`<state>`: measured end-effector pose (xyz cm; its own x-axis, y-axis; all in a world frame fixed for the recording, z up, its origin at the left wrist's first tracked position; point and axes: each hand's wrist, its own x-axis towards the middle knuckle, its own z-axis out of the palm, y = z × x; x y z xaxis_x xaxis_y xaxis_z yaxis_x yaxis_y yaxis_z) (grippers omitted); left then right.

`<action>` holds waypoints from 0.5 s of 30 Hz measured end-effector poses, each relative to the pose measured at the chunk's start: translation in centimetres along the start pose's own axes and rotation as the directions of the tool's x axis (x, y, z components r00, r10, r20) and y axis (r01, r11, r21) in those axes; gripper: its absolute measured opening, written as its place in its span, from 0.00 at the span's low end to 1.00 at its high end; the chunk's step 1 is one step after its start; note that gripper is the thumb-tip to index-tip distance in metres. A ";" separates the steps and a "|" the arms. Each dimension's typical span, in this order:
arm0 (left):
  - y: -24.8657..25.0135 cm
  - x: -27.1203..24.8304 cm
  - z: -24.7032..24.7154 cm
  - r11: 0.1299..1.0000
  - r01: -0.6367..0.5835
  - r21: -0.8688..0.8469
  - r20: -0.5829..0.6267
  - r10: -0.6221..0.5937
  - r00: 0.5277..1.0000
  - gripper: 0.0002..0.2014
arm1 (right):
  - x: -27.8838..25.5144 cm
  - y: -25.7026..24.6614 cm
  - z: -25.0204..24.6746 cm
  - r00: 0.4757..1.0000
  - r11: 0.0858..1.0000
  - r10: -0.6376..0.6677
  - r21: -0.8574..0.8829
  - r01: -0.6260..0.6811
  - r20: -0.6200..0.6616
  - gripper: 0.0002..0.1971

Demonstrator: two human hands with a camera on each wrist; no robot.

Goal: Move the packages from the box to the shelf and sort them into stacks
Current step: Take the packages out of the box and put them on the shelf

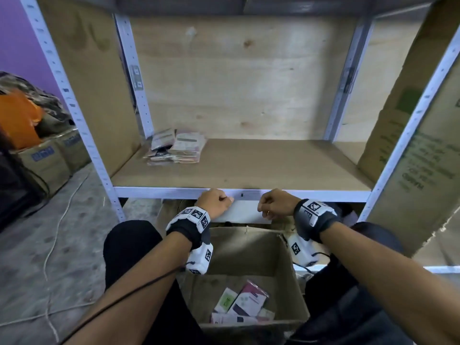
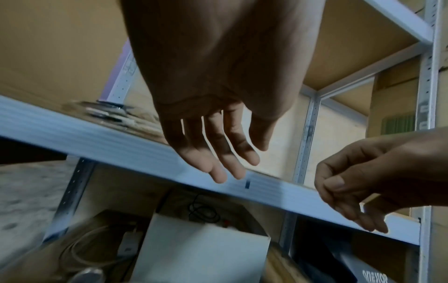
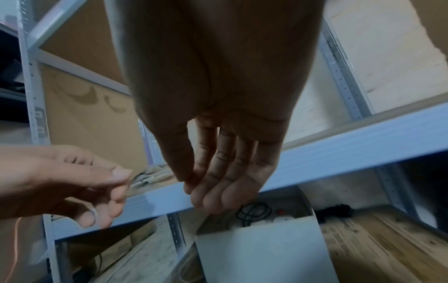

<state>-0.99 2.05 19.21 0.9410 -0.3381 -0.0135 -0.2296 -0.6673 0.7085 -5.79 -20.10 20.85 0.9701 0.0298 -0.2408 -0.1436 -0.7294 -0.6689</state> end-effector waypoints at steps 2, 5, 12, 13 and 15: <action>-1.4 0.1 1.6 0.997 0.048 -0.053 0.022 -0.047 0.999 0.16 | 0.3 1.5 1.3 0.999 0.999 0.031 -0.022 -0.031 0.014 0.05; -3.4 0.6 3.5 0.991 0.116 -0.067 0.060 -0.112 0.992 0.16 | 1.3 3.3 3.2 0.996 0.998 0.053 -0.026 -0.052 0.069 0.06; -7.5 1.9 9.2 0.970 0.230 -0.081 0.178 -0.213 0.961 0.14 | 5.3 7.8 9.1 0.970 0.992 0.120 -0.072 -0.107 0.211 0.08; -8.0 2.1 9.9 0.966 0.248 -0.079 0.207 -0.227 0.952 0.15 | 5.9 8.4 9.8 0.965 0.991 0.124 -0.079 -0.109 0.232 0.10; -9.6 2.5 11.7 0.957 0.290 -0.027 0.284 -0.271 0.920 0.15 | 7.0 9.9 11.9 0.947 0.988 0.145 -0.102 -0.120 0.288 0.13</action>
<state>0.68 -0.16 4.18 0.8572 -0.3184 -0.4047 0.0604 -0.7183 0.6931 -2.79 -18.98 4.21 0.8412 0.1192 -0.5275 -0.2388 -0.7932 -0.5602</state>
